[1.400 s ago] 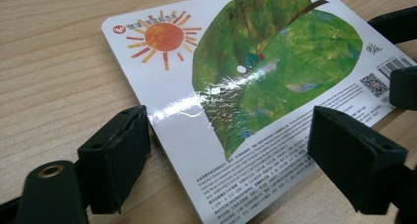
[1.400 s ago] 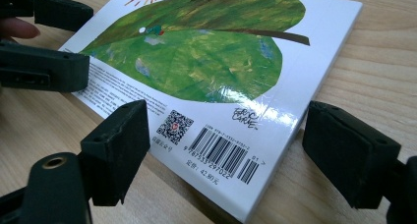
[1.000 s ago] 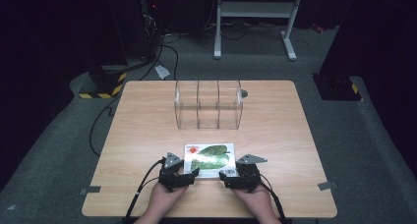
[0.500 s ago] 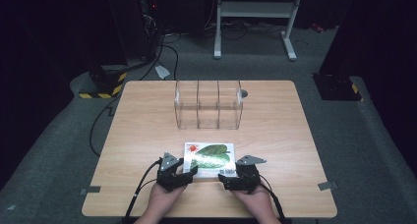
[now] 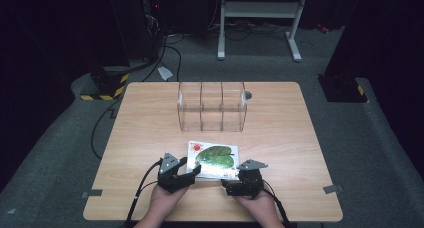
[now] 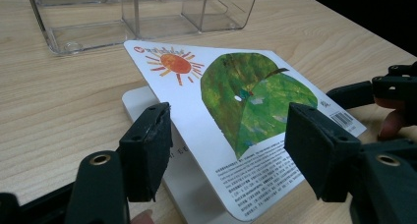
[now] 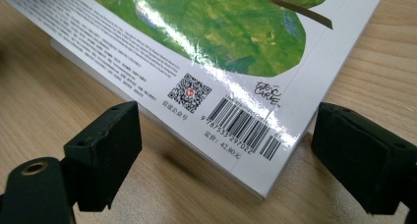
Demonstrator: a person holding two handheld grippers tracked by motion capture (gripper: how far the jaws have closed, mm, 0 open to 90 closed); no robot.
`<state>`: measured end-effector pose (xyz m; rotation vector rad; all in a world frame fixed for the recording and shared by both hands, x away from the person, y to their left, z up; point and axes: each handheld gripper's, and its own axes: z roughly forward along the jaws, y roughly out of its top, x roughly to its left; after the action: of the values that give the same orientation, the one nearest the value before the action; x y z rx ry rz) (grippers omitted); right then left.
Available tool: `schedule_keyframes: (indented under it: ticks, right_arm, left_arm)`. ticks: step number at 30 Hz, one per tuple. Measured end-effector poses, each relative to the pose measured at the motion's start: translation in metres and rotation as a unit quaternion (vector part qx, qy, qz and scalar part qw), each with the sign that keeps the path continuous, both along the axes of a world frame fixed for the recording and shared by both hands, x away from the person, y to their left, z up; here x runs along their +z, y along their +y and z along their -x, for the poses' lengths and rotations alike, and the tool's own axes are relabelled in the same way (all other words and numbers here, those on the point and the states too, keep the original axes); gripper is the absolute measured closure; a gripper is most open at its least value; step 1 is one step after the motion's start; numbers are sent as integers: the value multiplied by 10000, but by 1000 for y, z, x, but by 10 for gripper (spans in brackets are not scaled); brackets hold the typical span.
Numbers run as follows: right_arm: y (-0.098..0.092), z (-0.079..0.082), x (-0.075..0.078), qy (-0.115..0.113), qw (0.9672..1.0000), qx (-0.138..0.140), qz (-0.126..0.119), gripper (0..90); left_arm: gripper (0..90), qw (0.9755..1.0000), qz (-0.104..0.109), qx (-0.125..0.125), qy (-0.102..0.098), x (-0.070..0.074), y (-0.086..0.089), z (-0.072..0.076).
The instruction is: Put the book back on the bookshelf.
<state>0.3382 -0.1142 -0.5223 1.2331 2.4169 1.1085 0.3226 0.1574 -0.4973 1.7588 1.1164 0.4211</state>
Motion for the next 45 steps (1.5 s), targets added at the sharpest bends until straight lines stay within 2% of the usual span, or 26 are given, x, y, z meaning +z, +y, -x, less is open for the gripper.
schedule_keyframes:
  ticks: [2,3,7,10,12,13,15,16,17,19,20,21,22,25,26,29,31,33,35,36,37,40,41,42,44,45]
  right_arm:
    - [3,1,-1,-123,9998,-26,125,123]
    - [5,3,-1,-181,9995,-33,273,124]
    - [4,3,-1,-167,9995,-141,232,165]
    - [4,3,-1,-180,9995,-157,198,167]
    - [4,3,-1,-224,9994,-137,241,168]
    - [4,3,-1,-224,9994,-137,241,168]
    - [4,3,-1,-223,9994,-134,246,169]
    - [4,3,-1,-222,9994,-143,241,169]
    - [4,3,-1,-222,9994,-143,241,169]
    - [4,3,-1,-234,9993,-138,247,169]
    - [4,3,-2,-246,9993,-128,246,171]
    - [4,3,-2,-246,9993,-128,246,171]
    - [4,3,-2,-246,9993,-125,237,172]
    - [3,2,-2,-260,9993,-105,227,174]
    - [4,3,-2,-282,9991,-106,314,176]
    - [5,4,-1,-291,9987,-74,404,175]
    - [1,2,0,-246,9990,70,355,187]
    - [-2,3,0,-188,9995,101,225,207]
    - [-8,2,1,-10,10000,53,-57,226]
    - [-8,2,1,-10,10000,53,-57,226]
    - [-13,1,1,61,9998,10,-192,233]
    - [-19,1,2,90,9991,-112,-405,261]
    - [-20,0,2,77,9989,-143,-445,264]
    - [-21,-1,2,47,9987,-142,-479,266]
    - [-22,-1,3,82,9981,-211,-579,266]
    - [-23,-1,3,50,9980,-221,-583,266]
  left_arm:
    - [349,10000,28,-12,-21,2,0,0]
    - [350,10000,40,-28,-29,3,0,0]
    - [353,10000,39,-49,1,2,1,-1]
    - [344,9999,41,-41,143,-1,3,-6]
    - [334,9993,193,-9,332,-6,8,-12]
    - [328,9993,193,-9,332,-6,8,-12]
    - [321,9977,339,-9,594,-9,12,-18]
    - [319,9948,526,-16,867,-12,15,-27]
    - [319,9948,526,-16,867,-12,15,-27]
    - [323,9925,696,-60,1007,-12,17,-34]
    - [363,9908,767,-193,1101,-12,19,-39]
    - [377,9908,767,-193,1101,-12,19,-39]
    - [377,9895,775,-353,1166,-13,19,-41]
    - [395,9883,607,-514,1298,-17,15,-43]
    - [427,9899,459,-549,1228,-18,12,-41]
    - [437,9902,415,-559,1211,-17,12,-40]
    - [488,9910,362,-626,1130,-15,14,-38]
    - [516,9922,132,-649,1057,-16,13,-36]
    - [518,9919,48,-662,1082,-18,13,-36]
    - [519,9919,48,-662,1082,-18,13,-36]
    - [520,9921,-23,-685,1049,-19,13,-36]
    - [525,9936,-210,-739,833,-19,11,-31]
    - [529,9936,-210,-739,833,-19,11,-31]
    - [533,9942,-289,-768,695,-19,11,-27]
    - [541,9944,-309,-792,623,-18,11,-25]
    - [543,9946,-370,-830,502,-17,11,-23]
